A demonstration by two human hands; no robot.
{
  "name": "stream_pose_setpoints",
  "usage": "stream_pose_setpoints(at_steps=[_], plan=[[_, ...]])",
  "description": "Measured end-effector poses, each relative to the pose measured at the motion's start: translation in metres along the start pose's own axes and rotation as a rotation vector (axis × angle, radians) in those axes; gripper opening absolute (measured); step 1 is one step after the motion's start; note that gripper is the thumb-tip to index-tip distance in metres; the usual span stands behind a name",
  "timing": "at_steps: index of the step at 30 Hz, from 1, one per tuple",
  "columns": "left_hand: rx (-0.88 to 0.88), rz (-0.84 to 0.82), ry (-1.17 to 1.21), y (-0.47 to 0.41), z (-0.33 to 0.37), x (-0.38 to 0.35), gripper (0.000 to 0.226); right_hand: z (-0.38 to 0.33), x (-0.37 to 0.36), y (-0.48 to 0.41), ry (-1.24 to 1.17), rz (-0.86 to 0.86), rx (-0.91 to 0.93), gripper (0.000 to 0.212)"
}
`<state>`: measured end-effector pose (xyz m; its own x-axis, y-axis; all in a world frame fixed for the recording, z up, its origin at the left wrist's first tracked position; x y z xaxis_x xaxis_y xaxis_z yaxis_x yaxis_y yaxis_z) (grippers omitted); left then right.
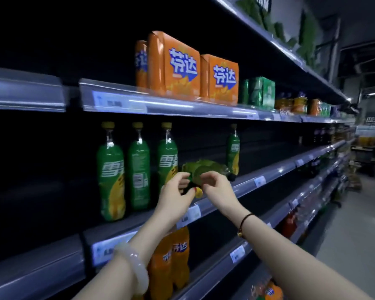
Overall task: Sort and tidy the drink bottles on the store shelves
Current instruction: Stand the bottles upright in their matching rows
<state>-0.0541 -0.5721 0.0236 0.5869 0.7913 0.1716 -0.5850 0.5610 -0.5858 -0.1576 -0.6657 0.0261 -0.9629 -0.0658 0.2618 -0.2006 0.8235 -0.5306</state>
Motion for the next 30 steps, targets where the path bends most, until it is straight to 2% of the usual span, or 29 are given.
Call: stream_pose_setpoints(at_steps=[3,7,9,11,13,15,18,20,22,25,27,30], plan=[[-0.03,-0.096,-0.065,-0.031,-0.01,-0.057,0.041,0.037,0.017,-0.044,0.124,0.043,0.015,0.036],[-0.186,-0.19,-0.357,-0.074,-0.019,-0.12,0.058,0.081,0.032,-0.107,0.297,0.012,0.03,0.046],[-0.25,-0.328,-0.647,-0.092,-0.026,-0.151,0.071,0.101,0.032,-0.139,0.47,-0.071,0.041,0.055],[-0.225,-0.445,-0.964,-0.106,-0.039,-0.17,0.078,0.124,0.024,-0.163,0.59,-0.192,0.027,0.066],[-0.137,-0.464,-1.07,-0.113,-0.053,-0.18,0.078,0.144,0.013,-0.175,0.55,-0.301,0.028,0.069],[-0.101,-0.41,-1.027,-0.114,-0.06,-0.185,0.077,0.158,0.007,-0.181,0.485,-0.346,0.1,0.067],[-0.136,-0.332,-0.999,-0.115,-0.059,-0.185,0.073,0.16,0.015,-0.192,0.462,-0.339,0.232,0.056],[-0.149,-0.251,-0.904,-0.119,-0.048,-0.18,0.066,0.148,0.024,-0.21,0.384,-0.273,0.284,0.046],[-0.125,-0.122,-0.699,-0.131,-0.029,-0.172,0.06,0.124,0.031,-0.232,0.238,-0.161,0.316,0.038],[0.015,0.156,-0.4,-0.158,-0.011,-0.156,0.059,0.09,0.032,-0.265,0.007,-0.042,0.269,0.039],[0.159,0.283,-0.21,-0.172,-0.014,-0.152,0.05,0.082,0.023,-0.28,-0.097,-0.038,0.179,0.05],[0.261,0.418,-0.114,-0.177,-0.028,-0.151,0.04,0.086,0.008,-0.295,-0.185,-0.013,0.067,0.057]])
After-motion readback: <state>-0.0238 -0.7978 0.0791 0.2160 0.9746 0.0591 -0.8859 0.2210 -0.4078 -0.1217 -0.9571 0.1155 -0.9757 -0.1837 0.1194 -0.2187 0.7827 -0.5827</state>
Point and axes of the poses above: each hand's wrist, its own y-axis away from the middle knuckle, its own x-axis out of the back of the hand, z = x × y, the point moved 5 cm from there along -y, towards the middle knuckle, and after that the axes turned 13 degrees about z, right-handed, at the moved point
